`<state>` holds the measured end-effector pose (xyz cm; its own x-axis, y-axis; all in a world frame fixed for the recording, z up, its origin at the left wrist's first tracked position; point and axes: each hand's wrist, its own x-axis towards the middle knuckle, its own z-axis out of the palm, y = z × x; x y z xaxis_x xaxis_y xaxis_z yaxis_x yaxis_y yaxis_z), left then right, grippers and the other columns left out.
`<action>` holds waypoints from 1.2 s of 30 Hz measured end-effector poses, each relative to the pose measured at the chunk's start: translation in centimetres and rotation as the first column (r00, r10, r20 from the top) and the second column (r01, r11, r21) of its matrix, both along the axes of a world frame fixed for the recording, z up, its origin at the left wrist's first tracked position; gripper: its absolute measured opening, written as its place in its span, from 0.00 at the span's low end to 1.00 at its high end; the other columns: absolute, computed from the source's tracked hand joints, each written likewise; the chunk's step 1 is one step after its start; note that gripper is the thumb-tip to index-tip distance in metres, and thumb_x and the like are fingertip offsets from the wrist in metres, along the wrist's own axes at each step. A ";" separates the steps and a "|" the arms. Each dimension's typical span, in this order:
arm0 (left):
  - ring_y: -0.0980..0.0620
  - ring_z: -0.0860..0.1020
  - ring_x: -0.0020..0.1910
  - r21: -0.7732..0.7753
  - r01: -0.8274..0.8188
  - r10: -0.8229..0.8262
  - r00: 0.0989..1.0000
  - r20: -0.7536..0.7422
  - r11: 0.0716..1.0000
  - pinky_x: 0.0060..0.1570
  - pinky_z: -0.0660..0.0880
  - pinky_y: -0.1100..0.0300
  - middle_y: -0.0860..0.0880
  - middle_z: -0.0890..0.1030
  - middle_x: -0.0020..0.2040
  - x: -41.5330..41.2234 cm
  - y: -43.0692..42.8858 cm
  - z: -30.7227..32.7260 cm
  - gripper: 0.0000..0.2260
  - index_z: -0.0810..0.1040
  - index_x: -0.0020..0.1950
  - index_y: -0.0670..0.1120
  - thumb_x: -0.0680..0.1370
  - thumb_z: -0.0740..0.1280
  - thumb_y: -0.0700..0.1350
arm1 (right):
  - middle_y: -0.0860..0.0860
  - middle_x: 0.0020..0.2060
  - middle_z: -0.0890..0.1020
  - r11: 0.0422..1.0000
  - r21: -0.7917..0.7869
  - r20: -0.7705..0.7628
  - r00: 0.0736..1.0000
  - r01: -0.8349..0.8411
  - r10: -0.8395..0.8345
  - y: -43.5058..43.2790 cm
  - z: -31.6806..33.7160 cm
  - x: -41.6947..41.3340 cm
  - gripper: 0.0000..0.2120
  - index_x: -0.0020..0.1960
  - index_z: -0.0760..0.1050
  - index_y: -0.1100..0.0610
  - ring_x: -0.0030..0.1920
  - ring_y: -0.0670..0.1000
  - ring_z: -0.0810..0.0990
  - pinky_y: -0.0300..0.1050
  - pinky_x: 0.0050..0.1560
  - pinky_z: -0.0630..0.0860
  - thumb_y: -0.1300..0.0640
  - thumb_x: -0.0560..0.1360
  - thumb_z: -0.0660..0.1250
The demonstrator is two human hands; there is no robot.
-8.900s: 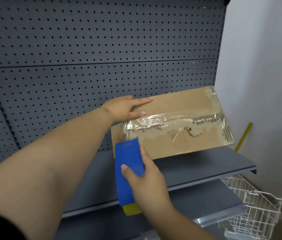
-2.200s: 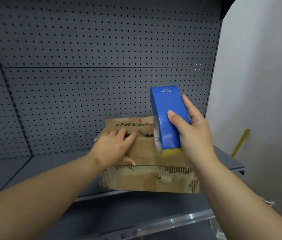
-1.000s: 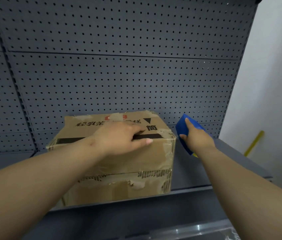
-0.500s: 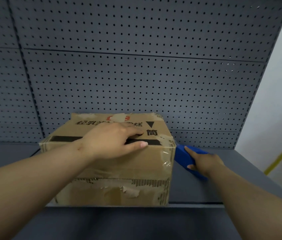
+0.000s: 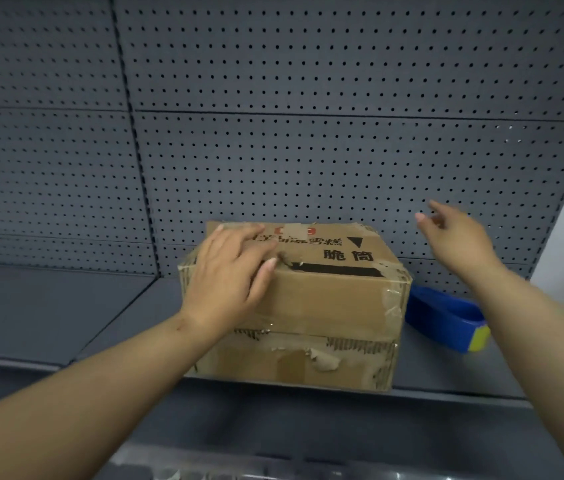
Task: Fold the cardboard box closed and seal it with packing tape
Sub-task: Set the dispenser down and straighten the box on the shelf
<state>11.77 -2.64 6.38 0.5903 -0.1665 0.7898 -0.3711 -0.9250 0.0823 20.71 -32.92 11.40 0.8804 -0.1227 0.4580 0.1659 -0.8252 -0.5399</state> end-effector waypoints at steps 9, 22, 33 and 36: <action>0.51 0.49 0.74 -0.610 -0.113 -0.062 0.964 -0.258 0.784 0.68 0.49 0.63 0.46 0.52 0.76 -5.3 2.4 -2.5 0.23 0.55 0.76 0.45 0.81 0.54 0.46 | 0.54 0.72 0.66 0.992 -0.075 -0.172 0.981 -0.102 0.088 9.5 1.0 -6.7 0.27 0.74 0.62 0.51 0.71 0.56 0.64 0.52 0.66 0.63 0.39 0.79 0.51; 0.48 0.53 0.75 -0.756 -0.180 -0.226 0.888 -0.399 0.629 0.73 0.54 0.52 0.50 0.47 0.77 -6.0 4.2 -2.2 0.27 0.42 0.77 0.46 0.82 0.51 0.48 | 0.55 0.68 0.71 0.873 -0.483 -0.121 0.983 0.066 -0.141 13.7 -3.7 -8.8 0.28 0.69 0.69 0.49 0.68 0.58 0.67 0.58 0.73 0.51 0.41 0.79 0.39; 0.54 0.49 0.76 -0.779 -0.091 -0.313 0.882 -0.353 0.621 0.71 0.49 0.59 0.53 0.47 0.78 -6.3 5.6 -4.3 0.27 0.40 0.77 0.51 0.82 0.51 0.52 | 0.56 0.66 0.72 0.872 -0.478 -0.087 0.982 0.104 -0.165 14.1 -4.0 -8.8 0.28 0.70 0.68 0.50 0.67 0.58 0.68 0.57 0.72 0.53 0.43 0.80 0.38; 0.57 0.40 0.75 -0.732 -0.119 -0.298 0.861 -0.413 0.670 0.73 0.41 0.58 0.52 0.40 0.77 -7.3 5.9 -7.0 0.27 0.39 0.76 0.49 0.82 0.49 0.52 | 0.56 0.66 0.72 0.870 -0.482 -0.089 0.982 0.105 -0.167 14.3 -4.0 -8.8 0.29 0.69 0.69 0.50 0.67 0.58 0.68 0.57 0.72 0.54 0.43 0.80 0.38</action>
<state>4.51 3.31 -0.66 0.9187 0.2492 0.3062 -0.1686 -0.4537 0.8750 11.87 -18.63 7.38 0.9239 -0.0415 0.3803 -0.0086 -0.9961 -0.0878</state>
